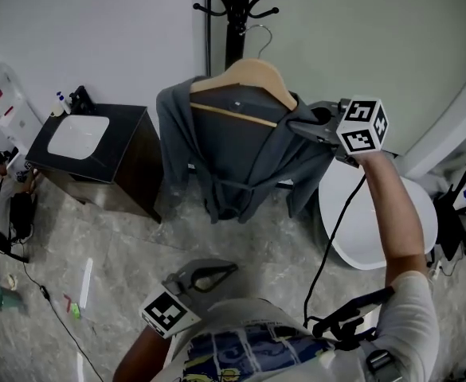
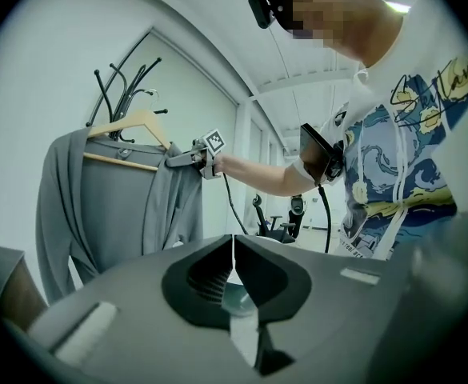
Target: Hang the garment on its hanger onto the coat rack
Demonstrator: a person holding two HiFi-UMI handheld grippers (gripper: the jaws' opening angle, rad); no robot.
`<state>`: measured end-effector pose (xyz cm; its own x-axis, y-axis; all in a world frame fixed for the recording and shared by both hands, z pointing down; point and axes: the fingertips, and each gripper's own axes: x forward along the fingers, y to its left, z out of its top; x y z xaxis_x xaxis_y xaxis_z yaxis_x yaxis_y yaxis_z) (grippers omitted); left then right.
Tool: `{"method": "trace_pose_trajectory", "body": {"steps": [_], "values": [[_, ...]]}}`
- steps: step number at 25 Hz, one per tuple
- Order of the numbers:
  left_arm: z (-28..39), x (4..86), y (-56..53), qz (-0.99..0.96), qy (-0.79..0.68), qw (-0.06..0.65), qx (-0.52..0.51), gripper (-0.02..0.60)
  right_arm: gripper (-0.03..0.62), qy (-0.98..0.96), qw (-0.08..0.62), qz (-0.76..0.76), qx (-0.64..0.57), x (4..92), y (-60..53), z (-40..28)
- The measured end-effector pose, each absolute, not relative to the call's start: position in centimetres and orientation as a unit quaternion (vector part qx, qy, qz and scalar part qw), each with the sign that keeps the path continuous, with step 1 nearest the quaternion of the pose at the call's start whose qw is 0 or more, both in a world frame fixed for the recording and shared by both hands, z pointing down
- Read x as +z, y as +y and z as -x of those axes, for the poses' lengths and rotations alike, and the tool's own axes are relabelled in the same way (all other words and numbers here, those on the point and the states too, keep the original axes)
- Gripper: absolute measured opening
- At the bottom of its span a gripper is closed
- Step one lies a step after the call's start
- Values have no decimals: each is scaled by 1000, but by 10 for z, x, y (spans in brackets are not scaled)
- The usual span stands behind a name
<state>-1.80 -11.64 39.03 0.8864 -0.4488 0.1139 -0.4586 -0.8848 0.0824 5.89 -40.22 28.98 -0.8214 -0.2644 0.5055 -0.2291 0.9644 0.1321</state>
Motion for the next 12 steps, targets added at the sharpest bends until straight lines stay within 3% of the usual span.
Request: {"method": "trace_pose_trajectory", "body": {"steps": [12], "values": [[61,386,-192,-974,-212,49,62,11,12,-942,298,-155,-1,326,-523,-48]]}}
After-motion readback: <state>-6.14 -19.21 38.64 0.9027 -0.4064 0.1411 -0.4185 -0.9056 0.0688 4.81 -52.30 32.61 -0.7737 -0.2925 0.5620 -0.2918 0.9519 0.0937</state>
